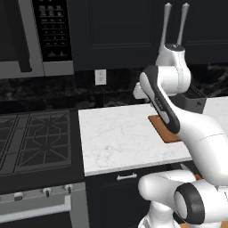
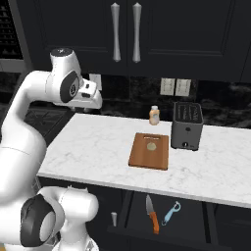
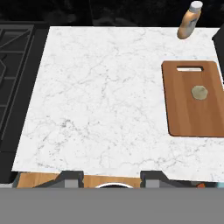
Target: Place the appropriate cutting tool for cutting the garlic skin on the cutting board.
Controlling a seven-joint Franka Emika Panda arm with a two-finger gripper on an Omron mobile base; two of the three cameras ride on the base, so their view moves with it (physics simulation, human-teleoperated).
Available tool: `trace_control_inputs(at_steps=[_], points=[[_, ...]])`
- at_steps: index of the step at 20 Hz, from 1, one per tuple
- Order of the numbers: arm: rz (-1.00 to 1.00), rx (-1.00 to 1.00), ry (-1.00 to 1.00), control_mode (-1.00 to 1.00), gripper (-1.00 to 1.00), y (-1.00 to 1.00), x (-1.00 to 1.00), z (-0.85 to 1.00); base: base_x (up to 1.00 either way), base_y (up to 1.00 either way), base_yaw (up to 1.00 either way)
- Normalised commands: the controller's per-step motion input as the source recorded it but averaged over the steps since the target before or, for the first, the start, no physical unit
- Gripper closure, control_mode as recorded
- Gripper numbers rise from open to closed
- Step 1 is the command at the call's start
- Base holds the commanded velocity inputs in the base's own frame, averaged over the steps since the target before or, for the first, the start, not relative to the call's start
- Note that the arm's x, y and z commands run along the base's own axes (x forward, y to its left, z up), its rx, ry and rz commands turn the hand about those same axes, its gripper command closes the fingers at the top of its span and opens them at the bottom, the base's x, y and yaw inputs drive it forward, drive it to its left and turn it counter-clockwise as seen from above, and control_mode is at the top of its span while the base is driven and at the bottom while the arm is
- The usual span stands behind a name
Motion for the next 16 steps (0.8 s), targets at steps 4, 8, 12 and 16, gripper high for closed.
trace_control_inputs(at_steps=[4,8,12,16], points=[[0.01,-0.01,-0.06,-1.00,-1.00,-0.13,-0.31,-0.07,0.00,0.00,0.00],[0.07,0.01,-0.06,-1.00,-1.00,-0.88,-0.42,-0.56,0.00,0.00,0.00],[0.00,0.14,0.04,-1.00,-1.00,-1.00,-0.54,-0.99,0.00,0.00,0.00],[0.05,-0.02,0.04,-1.00,-1.00,-1.00,-0.11,-0.74,0.00,0.00,0.00]])
